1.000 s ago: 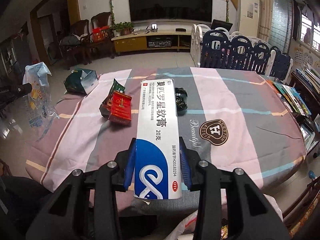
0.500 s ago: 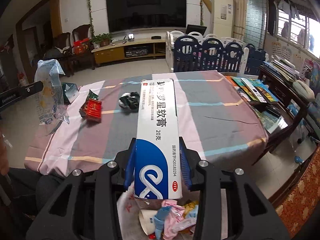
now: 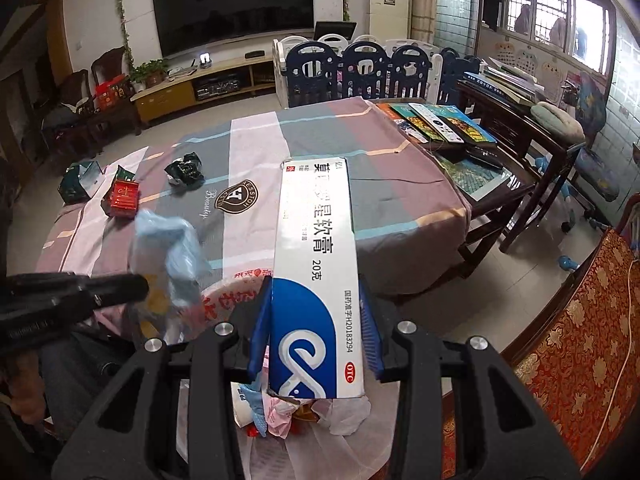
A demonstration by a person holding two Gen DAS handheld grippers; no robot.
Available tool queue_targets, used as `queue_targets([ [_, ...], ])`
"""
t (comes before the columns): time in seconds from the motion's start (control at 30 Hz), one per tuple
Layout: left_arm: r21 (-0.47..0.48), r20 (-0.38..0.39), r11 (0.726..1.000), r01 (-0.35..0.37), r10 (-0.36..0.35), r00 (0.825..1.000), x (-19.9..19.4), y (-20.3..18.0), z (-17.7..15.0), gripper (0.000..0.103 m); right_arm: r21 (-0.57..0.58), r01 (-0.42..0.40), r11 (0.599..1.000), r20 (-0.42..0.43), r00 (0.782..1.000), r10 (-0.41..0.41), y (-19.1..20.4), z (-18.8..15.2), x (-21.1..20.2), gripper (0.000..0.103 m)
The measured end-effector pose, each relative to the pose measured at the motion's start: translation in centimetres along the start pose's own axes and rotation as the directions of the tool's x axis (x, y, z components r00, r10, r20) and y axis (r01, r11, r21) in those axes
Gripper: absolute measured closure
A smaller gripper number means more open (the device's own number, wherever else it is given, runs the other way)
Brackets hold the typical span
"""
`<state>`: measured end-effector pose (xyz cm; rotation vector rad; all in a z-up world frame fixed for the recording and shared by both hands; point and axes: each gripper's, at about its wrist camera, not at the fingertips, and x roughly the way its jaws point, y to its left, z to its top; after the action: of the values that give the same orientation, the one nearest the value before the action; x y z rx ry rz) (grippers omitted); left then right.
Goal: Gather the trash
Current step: 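Carry the medicine box and clear wrapper to the wastebasket and release both, then grasp the dark green plastic bag with the right tool while the left tool grasps the red cigarette pack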
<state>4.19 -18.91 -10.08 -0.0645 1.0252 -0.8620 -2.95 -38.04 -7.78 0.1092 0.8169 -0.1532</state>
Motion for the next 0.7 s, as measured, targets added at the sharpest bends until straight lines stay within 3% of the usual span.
queue_targets([
  [0.03,0.011,-0.031,1.000,-0.001,0.002,1.000,0.7,-0.2,-0.3,0.081,0.001,-0.002,1.000,-0.002,1.000,0.002,0.0,-0.1,0.1,0.063],
  [0.07,0.013,-0.041,1.000,-0.012,0.013,0.999,1.1,-0.2,-0.6,0.060,0.000,-0.003,1.000,-0.006,1.000,0.003,0.1,-0.1,0.3,0.063],
  [0.1,0.014,-0.039,0.999,-0.029,0.029,0.999,1.3,0.0,-0.7,0.052,-0.003,-0.003,1.000,-0.011,1.000,0.003,0.2,-0.2,0.4,0.063],
  [0.23,-0.005,0.018,0.988,-0.154,0.155,0.988,0.2,1.6,-0.3,0.044,-0.016,-0.007,1.000,-0.048,0.999,0.006,0.4,-0.8,1.1,0.063],
  [0.33,-0.094,0.065,0.968,-0.233,0.240,0.969,-1.6,4.4,0.2,0.040,-0.010,-0.039,0.999,-0.114,0.993,0.038,0.7,-1.4,2.2,0.059],
  [0.4,-0.163,0.077,0.954,-0.253,0.268,0.960,-2.7,6.3,0.4,0.039,0.028,-0.059,0.998,-0.119,0.991,0.062,0.7,-1.6,2.4,0.047],
  [0.47,-0.229,0.089,0.934,-0.273,0.299,0.950,-3.8,8.2,0.6,0.038,0.058,-0.071,0.996,-0.110,0.991,0.077,0.7,-1.4,2.3,0.044],
  [0.57,-0.314,0.098,0.898,-0.309,0.354,0.930,-5.2,10.8,0.5,0.036,0.056,-0.070,0.996,-0.106,0.991,0.075,1.1,-0.9,2.3,0.043],
  [0.7,-0.434,0.089,0.824,-0.365,0.443,0.892,-7.2,14.6,0.0,0.031,0.048,-0.071,0.996,-0.101,0.992,0.075,1.8,-0.5,2.6,0.041],
])
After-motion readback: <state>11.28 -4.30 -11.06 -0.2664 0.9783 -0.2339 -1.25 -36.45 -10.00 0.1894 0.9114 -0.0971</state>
